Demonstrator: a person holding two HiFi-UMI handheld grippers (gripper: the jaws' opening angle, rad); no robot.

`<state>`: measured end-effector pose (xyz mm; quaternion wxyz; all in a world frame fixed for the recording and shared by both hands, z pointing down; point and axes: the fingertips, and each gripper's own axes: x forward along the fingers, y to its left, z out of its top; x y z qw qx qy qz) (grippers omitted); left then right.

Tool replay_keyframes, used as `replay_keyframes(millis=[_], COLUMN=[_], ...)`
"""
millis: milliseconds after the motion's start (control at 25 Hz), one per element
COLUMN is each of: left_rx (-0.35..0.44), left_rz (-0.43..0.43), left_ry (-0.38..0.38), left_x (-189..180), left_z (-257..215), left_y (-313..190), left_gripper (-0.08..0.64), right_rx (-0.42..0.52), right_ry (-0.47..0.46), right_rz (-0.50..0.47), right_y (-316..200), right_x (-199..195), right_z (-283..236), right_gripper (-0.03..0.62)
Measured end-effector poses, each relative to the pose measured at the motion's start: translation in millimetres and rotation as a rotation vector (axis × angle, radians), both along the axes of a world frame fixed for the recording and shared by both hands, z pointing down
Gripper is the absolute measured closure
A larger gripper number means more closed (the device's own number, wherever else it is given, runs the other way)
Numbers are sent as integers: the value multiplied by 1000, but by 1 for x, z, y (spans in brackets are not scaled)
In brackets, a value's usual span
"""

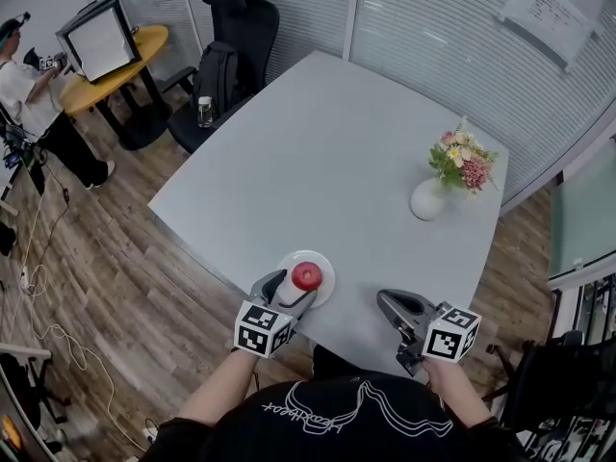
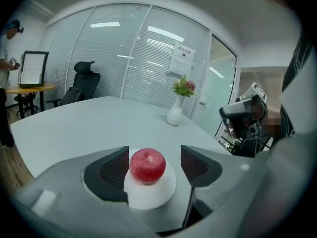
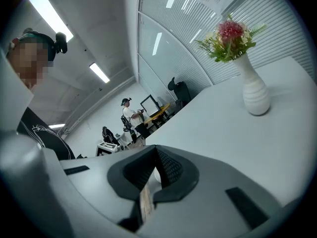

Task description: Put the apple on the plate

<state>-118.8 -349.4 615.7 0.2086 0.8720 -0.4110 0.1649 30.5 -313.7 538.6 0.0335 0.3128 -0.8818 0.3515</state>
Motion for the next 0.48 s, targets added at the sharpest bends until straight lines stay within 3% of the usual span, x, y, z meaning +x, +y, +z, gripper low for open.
replay_keyframes(millis=[200, 480], left_rx=[1, 61], left_rz=[-11, 98], left_ry=[134, 220], left_x=[-7, -6], left_z=[-50, -121], left_y=[22, 77], left_gripper=[234, 264], right_rx=[70, 162], right_ry=[4, -21], right_rz=[-54, -151], right_y=[15, 52], right_x=[-17, -53], right_z=[-18, -47], right_gripper=[583, 583])
